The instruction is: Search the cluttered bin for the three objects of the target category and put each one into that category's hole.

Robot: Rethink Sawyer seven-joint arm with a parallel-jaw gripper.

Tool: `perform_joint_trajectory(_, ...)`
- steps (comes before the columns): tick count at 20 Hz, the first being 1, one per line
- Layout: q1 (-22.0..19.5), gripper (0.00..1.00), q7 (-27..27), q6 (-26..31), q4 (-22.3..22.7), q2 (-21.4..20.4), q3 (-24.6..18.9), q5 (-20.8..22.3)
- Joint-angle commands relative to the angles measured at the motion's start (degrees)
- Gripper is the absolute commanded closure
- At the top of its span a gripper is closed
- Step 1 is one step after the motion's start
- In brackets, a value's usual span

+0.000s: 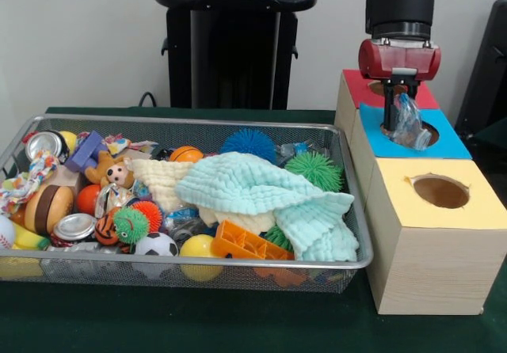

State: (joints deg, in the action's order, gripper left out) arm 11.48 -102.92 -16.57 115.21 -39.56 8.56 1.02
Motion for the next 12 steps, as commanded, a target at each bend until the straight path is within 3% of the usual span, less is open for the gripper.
perform_joint_trajectory(1,0.61,1.0,-0.77,9.77,-3.3,3.73,3.28,2.29)
perform_joint_trajectory(12,0.58,1.0,0.62,11.09,-5.26,4.0,3.66,4.74)
